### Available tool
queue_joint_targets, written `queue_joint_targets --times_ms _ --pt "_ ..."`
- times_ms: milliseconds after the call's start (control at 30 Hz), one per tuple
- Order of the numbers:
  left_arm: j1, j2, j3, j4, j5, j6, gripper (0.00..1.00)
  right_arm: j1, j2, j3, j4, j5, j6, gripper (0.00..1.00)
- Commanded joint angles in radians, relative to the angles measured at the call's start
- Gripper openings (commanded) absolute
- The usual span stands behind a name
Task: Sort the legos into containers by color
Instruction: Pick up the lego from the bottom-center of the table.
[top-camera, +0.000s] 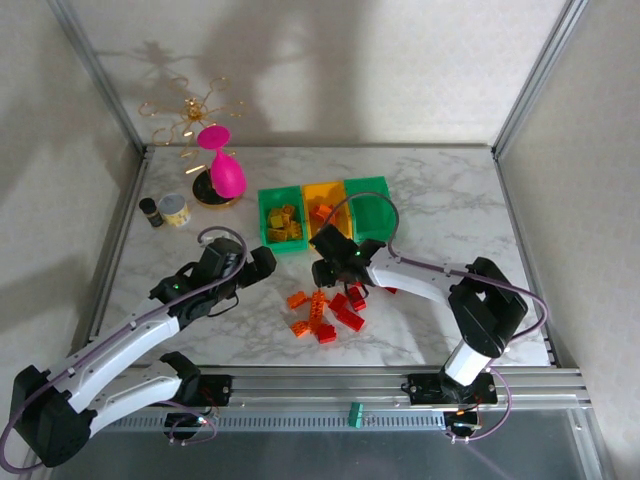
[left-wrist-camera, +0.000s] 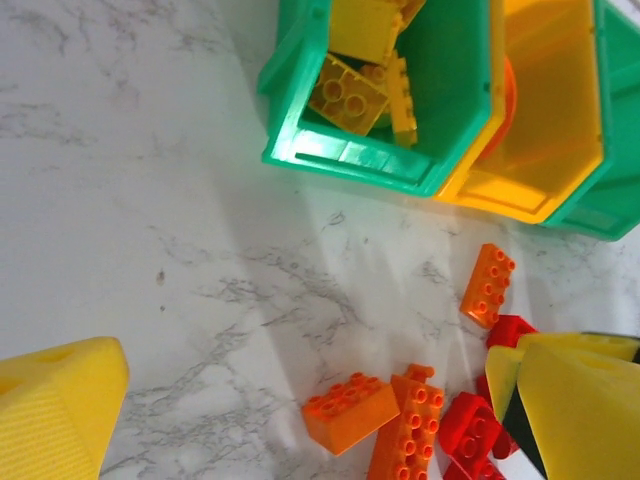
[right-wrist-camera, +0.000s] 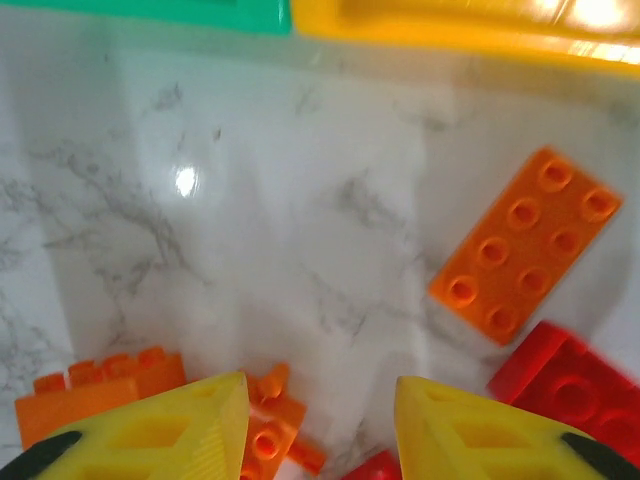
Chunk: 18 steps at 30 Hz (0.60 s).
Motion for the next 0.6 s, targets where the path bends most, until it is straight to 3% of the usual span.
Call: queue_joint_targets --times_ms 0,167,567 --pt "-0.003 -0.021 -0.022 -0.028 0.005 -0.024 1.00 0.050 0.007 -0.013 -0.005 0.021 0.130 0.45" --pt "-0.004 -0.030 -0.039 -0.031 -0.007 -0.027 1.00 0.083 0.058 -0.009 -0.012 0.038 0.182 0.54" --pt "-0.005 -0.037 -0.042 -0.040 -0.019 -0.030 1.00 0.108 0.133 0.031 -0.027 0.075 0.169 0.56"
